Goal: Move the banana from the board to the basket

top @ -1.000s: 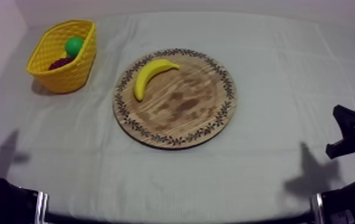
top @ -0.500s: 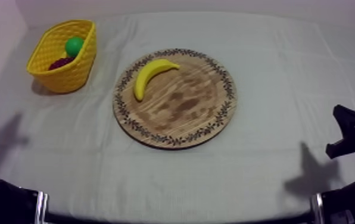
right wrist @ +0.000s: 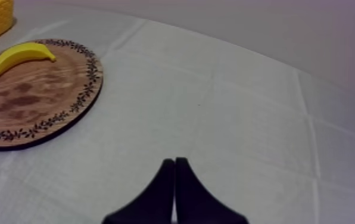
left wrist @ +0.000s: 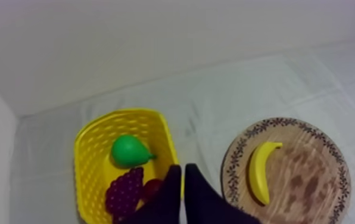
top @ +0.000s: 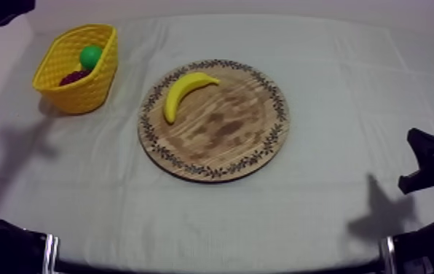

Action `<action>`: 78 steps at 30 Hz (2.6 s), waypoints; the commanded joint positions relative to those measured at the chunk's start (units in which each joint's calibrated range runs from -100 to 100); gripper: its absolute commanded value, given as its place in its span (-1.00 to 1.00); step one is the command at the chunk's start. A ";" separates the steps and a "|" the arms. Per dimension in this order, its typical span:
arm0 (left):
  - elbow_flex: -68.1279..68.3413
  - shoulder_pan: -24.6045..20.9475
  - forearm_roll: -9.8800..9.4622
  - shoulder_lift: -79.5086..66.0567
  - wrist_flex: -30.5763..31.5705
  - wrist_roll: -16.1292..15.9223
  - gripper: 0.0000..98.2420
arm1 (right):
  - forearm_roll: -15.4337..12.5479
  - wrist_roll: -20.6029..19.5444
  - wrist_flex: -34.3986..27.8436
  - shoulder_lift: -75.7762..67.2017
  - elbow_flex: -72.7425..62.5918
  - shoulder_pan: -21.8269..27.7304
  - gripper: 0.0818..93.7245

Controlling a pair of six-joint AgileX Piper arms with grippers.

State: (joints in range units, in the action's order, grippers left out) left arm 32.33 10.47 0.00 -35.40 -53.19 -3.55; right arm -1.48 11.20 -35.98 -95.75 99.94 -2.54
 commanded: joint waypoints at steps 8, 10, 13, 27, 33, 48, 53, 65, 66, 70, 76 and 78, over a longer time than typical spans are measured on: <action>-10.54 4.55 0.27 12.45 -4.81 -1.06 -1.00 | -0.01 0.01 0.01 0.00 -0.05 0.01 -0.99; -11.97 5.40 0.27 14.90 -5.46 -1.24 -1.00 | -0.01 0.01 0.01 0.00 -0.05 0.01 -0.99; -13.93 6.62 0.27 18.55 -6.18 -1.55 -1.00 | -0.01 0.01 0.01 0.00 -0.05 0.01 -0.99; -19.48 10.23 0.11 34.01 -7.38 -1.14 -1.00 | -0.01 0.01 0.01 0.00 -0.05 0.08 -0.99; -19.63 10.89 0.25 40.21 -7.46 -1.06 -1.00 | -0.01 0.01 0.01 0.00 -0.05 0.09 -0.99; -21.40 13.40 0.27 47.16 -4.47 -0.41 -1.00 | -0.01 0.01 0.01 0.00 -0.05 0.09 -0.99; -20.04 13.66 0.27 47.49 -2.63 -0.07 -0.51 | -0.01 0.01 0.01 0.00 -0.05 0.09 -0.99; -12.54 14.38 0.07 47.56 4.08 0.54 0.46 | -0.01 0.01 0.01 0.00 -0.05 0.09 -0.99; -12.28 14.41 0.06 47.62 4.31 0.59 0.47 | -0.01 0.01 0.01 0.00 -0.05 0.09 -0.99; -11.77 14.45 0.04 48.08 4.83 0.69 0.52 | -0.01 0.01 0.01 0.00 -0.05 0.09 -0.99; -12.56 14.47 0.21 50.15 5.21 0.53 0.52 | -0.01 0.01 0.01 0.00 -0.05 0.09 -0.99; -13.27 14.47 0.24 51.29 5.26 0.46 0.52 | -0.01 0.01 0.01 0.00 -0.05 0.09 -0.99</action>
State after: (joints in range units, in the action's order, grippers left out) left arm 19.29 24.91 0.00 15.38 -47.91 -3.08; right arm -1.48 11.20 -35.98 -95.75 99.94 -2.47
